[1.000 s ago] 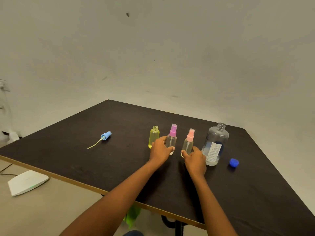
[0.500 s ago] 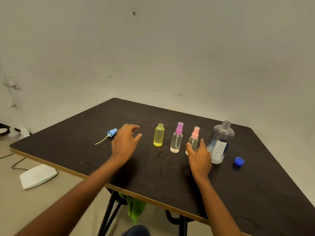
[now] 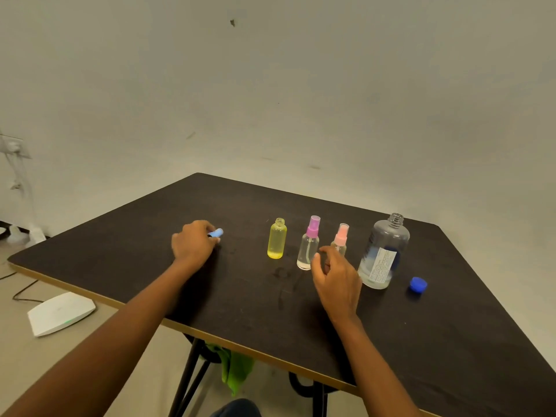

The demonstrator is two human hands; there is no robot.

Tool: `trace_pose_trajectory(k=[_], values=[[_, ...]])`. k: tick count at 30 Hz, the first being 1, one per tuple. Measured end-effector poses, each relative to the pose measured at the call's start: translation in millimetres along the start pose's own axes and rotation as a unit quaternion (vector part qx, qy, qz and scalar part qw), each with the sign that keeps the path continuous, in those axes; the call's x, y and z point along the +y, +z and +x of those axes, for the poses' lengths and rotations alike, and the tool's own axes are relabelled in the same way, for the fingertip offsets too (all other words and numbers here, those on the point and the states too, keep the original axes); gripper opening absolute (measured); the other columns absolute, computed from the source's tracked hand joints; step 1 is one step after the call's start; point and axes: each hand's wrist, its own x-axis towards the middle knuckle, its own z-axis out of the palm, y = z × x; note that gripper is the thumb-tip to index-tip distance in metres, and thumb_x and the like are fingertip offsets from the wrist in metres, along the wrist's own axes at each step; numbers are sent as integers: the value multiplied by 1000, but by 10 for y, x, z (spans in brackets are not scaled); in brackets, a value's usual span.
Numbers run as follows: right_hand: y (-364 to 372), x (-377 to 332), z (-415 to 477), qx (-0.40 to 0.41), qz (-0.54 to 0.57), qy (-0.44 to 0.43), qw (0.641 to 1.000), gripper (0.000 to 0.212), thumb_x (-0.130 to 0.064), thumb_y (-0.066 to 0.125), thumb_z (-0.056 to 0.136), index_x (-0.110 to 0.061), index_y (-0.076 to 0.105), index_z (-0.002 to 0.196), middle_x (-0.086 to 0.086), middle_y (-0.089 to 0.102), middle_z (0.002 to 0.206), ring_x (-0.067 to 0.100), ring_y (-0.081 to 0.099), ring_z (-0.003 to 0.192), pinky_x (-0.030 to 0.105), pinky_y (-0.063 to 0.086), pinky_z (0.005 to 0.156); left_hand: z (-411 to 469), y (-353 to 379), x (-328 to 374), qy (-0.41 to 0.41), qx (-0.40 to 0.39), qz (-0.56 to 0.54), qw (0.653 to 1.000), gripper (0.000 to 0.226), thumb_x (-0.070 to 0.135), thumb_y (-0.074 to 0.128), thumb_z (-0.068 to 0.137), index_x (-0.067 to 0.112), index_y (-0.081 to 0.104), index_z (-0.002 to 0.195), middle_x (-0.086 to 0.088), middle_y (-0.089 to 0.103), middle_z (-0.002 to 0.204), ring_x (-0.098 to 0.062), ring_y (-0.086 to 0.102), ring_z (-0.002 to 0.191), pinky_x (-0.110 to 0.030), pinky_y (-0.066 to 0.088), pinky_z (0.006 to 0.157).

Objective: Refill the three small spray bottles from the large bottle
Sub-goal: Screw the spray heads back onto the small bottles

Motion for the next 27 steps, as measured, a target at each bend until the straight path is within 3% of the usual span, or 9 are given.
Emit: trace_pose_trajectory(k=[3,6,10,12,16,19,22,24,27], values=[[19,-45,-16,-32,40,0,999,15,-23,57,82,-11,62,74,0,61,63,12,56,53,27,49,47,-272,3,292,37,-1,-136,990,27,32,75,76,17,68,98,-1,71,93,-18,66,86,-36,54,79],[20,-126,-18,-101,177,84,975,4,-18,63,85,-15,64,87,-1,62,67,11,58,59,28,48,53,-663,54,595,106,-20,-228,968,23,29,81,69,22,67,87,8,68,83,-7,65,74,-26,54,70],[-91,-283,27,-164,398,220,876,32,-15,60,87,-21,55,118,5,69,85,13,67,67,24,54,51,-965,203,806,170,-53,-252,951,24,25,79,72,19,65,90,4,70,87,-7,65,74,-25,56,68],[-136,-314,53,-167,442,254,844,31,-11,61,86,-20,57,116,1,69,91,13,69,76,26,56,55,-1007,248,841,181,-53,-244,951,23,26,77,74,18,64,92,3,70,89,-7,65,76,-27,57,69],[-143,-314,68,-170,471,288,816,30,-4,65,81,-17,62,107,-2,70,86,14,70,77,29,57,56,-1024,301,846,195,-29,-224,955,20,27,73,78,18,63,92,3,70,89,-7,64,78,-19,53,66],[-141,-312,88,-156,467,293,820,30,-3,67,79,-17,62,105,-1,69,87,9,70,75,23,56,56,-975,315,814,244,-33,-177,953,31,32,75,75,21,62,101,5,67,102,-10,59,98,-25,46,83],[-141,-277,108,-114,453,297,833,31,-1,65,80,-13,61,108,2,67,88,5,69,71,18,53,53,-816,252,736,302,-53,-88,948,63,60,69,65,34,56,120,13,52,128,-10,37,124,-26,20,95],[-123,-246,113,-95,438,299,842,30,-2,64,81,-13,60,109,5,67,90,9,69,71,19,54,54,-664,201,663,282,-56,-155,945,73,71,58,59,39,51,124,17,45,130,-9,32,126,-27,19,98],[-90,-221,107,-97,409,288,861,29,-6,65,82,-14,60,109,2,67,86,10,69,67,20,54,54,-399,269,577,180,-60,-280,941,70,49,73,68,33,46,130,5,44,137,-16,37,128,-35,32,106]])
